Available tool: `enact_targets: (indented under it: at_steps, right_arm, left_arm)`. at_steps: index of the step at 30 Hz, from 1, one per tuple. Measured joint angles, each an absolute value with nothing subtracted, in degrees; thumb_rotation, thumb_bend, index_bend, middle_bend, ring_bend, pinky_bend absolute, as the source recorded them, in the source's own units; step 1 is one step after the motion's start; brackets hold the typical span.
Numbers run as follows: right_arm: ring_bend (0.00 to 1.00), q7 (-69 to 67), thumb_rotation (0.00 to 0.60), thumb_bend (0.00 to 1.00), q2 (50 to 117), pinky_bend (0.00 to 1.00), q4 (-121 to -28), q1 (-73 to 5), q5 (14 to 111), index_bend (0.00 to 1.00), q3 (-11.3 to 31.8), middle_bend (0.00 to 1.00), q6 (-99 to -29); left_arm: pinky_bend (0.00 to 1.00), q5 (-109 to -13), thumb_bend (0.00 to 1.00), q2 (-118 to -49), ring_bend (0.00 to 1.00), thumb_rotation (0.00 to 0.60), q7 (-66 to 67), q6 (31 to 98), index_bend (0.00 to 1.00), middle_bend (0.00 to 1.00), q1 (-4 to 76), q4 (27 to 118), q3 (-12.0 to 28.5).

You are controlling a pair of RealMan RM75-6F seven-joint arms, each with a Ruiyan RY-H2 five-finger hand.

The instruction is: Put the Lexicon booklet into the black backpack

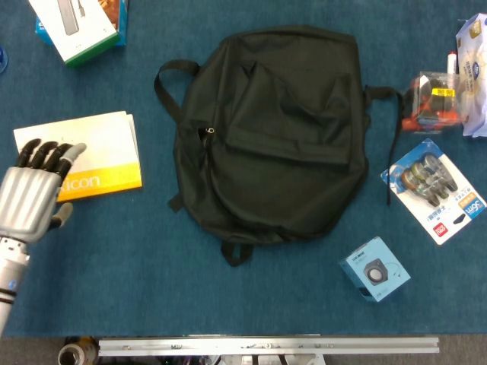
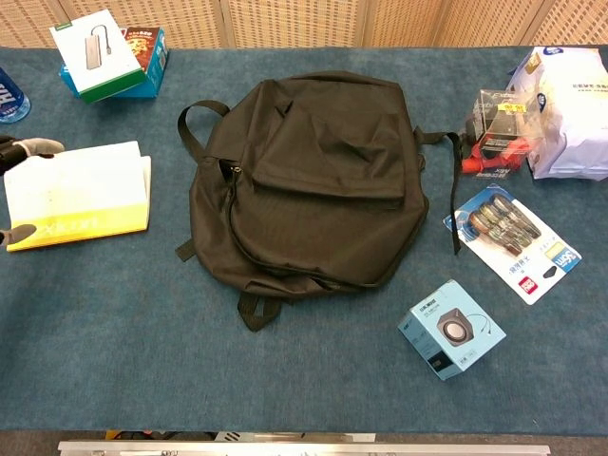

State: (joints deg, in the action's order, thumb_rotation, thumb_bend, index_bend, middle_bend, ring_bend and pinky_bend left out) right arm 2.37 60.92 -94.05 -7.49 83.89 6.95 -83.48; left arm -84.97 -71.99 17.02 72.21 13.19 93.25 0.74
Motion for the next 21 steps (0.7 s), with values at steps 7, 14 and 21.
enact_targets:
  at_steps: [7,14,21]
  right_arm:
    - [0.28,2.01,0.6,0.23,60.93,0.35,-93.62,-7.06,83.87,0.29,6.73,0.38,-84.02]
    - [0.28,1.74,0.6,0.23,60.95,0.35,-93.54,-6.91,83.67,0.29,6.38,0.38,-83.7]
    - [0.28,1.52,0.6,0.23,61.18,0.35,-93.15,-7.06,83.31,0.29,6.24,0.38,-83.02]
  left_arm:
    - [0.13,-80.87,0.2,-75.86,0.16,0.6,18.63,67.36,0.1,0.19,15.25,89.36,1.0]
    - [0.13,-76.62,0.2,-78.48,0.16,0.6,19.31,63.81,0.08,0.19,16.8,85.56,1.61]
    - [0.13,-73.2,0.2,-80.08,0.16,0.599,19.19,60.75,0.06,0.18,18.17,82.83,2.06]
